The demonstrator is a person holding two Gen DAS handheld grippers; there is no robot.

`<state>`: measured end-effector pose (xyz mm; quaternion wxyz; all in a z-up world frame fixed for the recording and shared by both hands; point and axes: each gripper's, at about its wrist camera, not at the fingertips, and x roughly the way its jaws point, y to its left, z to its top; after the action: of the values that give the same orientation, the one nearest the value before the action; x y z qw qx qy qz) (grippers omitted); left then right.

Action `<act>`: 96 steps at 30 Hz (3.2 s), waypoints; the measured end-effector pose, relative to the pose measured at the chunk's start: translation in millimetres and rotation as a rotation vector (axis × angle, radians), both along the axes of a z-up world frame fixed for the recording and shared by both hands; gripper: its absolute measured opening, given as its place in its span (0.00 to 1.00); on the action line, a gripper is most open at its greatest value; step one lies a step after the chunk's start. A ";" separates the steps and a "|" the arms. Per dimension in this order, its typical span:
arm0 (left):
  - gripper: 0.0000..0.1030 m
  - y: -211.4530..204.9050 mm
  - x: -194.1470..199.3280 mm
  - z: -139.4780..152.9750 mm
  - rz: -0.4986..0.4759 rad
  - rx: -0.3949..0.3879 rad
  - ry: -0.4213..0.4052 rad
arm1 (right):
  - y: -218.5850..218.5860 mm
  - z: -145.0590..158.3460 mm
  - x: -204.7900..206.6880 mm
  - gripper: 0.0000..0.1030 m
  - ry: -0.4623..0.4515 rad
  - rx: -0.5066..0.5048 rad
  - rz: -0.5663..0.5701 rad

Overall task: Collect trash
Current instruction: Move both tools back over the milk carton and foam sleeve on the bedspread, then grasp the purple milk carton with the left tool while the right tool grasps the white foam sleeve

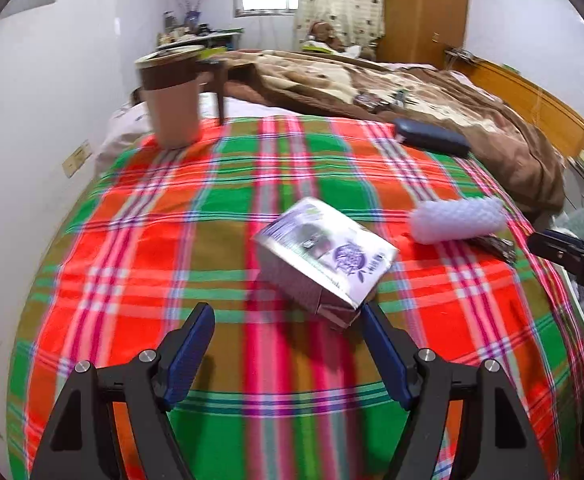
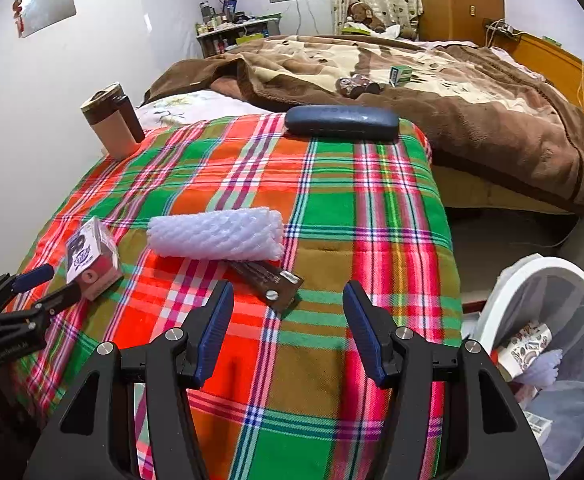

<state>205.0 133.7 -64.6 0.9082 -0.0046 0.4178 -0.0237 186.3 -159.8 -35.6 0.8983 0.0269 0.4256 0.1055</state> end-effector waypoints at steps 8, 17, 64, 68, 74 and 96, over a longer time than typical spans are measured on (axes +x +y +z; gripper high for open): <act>0.73 10.1 -1.9 19.7 0.013 -0.076 -0.049 | 20.3 15.3 21.2 0.57 -0.068 -0.008 0.126; 0.73 -9.6 29.9 20.9 0.012 -0.147 -0.029 | 43.7 -1.0 52.3 0.57 -0.019 -0.013 0.293; 0.71 -16.8 47.8 -5.7 0.022 -0.177 0.030 | 43.5 6.5 34.7 0.50 -0.030 -0.044 0.249; 0.71 -12.8 51.4 -13.9 0.044 -0.182 0.052 | 64.1 -3.1 48.5 0.50 0.002 -0.093 0.317; 0.58 -7.6 50.6 -16.9 0.046 -0.209 0.051 | 52.7 -15.5 53.9 0.25 0.077 -0.012 0.247; 0.66 -9.7 54.8 -1.1 0.015 -0.147 -0.020 | 44.9 -31.3 34.7 0.55 0.281 0.271 -0.101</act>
<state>259.8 124.0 -65.7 0.9097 -0.0744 0.4058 -0.0475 221.0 -114.9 -66.9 0.8224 0.1832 0.5268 0.1118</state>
